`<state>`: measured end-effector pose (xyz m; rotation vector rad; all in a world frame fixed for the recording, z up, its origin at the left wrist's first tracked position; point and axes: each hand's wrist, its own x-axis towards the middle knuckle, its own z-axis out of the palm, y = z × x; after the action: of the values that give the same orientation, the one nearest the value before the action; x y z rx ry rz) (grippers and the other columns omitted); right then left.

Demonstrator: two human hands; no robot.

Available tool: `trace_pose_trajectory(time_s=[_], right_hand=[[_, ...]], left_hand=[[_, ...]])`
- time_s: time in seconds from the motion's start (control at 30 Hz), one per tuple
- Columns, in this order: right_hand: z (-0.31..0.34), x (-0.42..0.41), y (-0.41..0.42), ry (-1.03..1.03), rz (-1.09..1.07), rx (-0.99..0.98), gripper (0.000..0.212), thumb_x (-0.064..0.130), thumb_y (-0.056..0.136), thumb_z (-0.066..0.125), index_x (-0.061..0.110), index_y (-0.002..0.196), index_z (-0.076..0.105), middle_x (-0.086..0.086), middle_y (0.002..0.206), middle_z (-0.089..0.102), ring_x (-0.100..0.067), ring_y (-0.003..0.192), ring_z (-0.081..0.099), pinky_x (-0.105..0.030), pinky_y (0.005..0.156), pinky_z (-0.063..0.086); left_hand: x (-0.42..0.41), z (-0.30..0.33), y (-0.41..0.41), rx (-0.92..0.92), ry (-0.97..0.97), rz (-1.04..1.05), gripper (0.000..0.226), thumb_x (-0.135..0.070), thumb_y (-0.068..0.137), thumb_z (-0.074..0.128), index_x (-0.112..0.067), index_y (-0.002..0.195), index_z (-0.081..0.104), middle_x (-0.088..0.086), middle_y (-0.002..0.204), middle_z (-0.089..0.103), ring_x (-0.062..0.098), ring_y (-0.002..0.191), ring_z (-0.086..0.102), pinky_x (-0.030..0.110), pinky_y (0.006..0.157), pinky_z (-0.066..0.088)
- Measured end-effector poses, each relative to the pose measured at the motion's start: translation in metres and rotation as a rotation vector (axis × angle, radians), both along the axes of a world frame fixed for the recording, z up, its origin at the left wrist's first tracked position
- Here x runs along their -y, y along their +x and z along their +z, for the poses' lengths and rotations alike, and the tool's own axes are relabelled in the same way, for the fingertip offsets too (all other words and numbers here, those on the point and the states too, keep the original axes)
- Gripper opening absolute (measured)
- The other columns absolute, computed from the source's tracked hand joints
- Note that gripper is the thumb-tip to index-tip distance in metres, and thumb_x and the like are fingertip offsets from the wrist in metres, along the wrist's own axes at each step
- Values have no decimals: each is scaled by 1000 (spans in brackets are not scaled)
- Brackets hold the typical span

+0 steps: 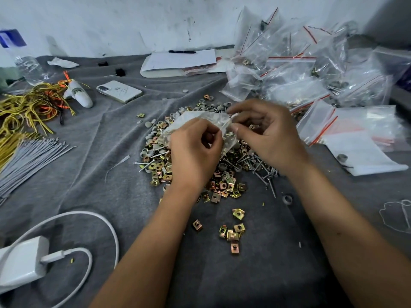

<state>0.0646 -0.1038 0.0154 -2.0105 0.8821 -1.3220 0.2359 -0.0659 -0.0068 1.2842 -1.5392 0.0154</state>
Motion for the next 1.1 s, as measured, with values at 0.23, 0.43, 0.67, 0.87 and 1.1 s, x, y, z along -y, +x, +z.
trace_pose_trajectory(time_s=[0.23,0.43,0.67,0.87,1.1], right_hand=[[-4,1,7,-103,-158,-216,19,15,78,89,17,96,80,14,88,73,-5,79,69,-21,74,56],[3,3,-11,-81,-127,-232,13,25,83,85,16,88,77,9,82,72,-9,75,66,-31,69,53],[0,1,-1,7,138,-711,27,50,77,83,24,83,77,3,91,58,-13,95,49,-35,84,40],[1,1,-6,52,124,-492,14,29,84,83,17,89,77,5,91,68,-12,90,64,-38,84,51],[1,0,-4,121,116,71,8,0,90,75,4,98,76,-9,83,76,-17,78,75,-23,68,58]], left_hand=[[1,-1,2,-86,-8,60,13,-5,84,74,-10,73,71,-3,67,64,13,62,60,32,57,50],[2,-1,6,-152,35,118,14,-8,84,72,-17,74,71,-7,67,65,9,62,61,29,57,51],[2,0,6,-165,57,140,14,-10,84,73,-20,75,71,-9,67,66,7,62,62,17,58,47],[2,1,6,-139,48,128,14,-8,84,73,-18,74,72,-9,66,65,7,61,61,21,56,49],[0,1,1,-56,-1,60,12,-4,84,76,-9,74,72,-2,68,66,13,61,60,34,57,51]])
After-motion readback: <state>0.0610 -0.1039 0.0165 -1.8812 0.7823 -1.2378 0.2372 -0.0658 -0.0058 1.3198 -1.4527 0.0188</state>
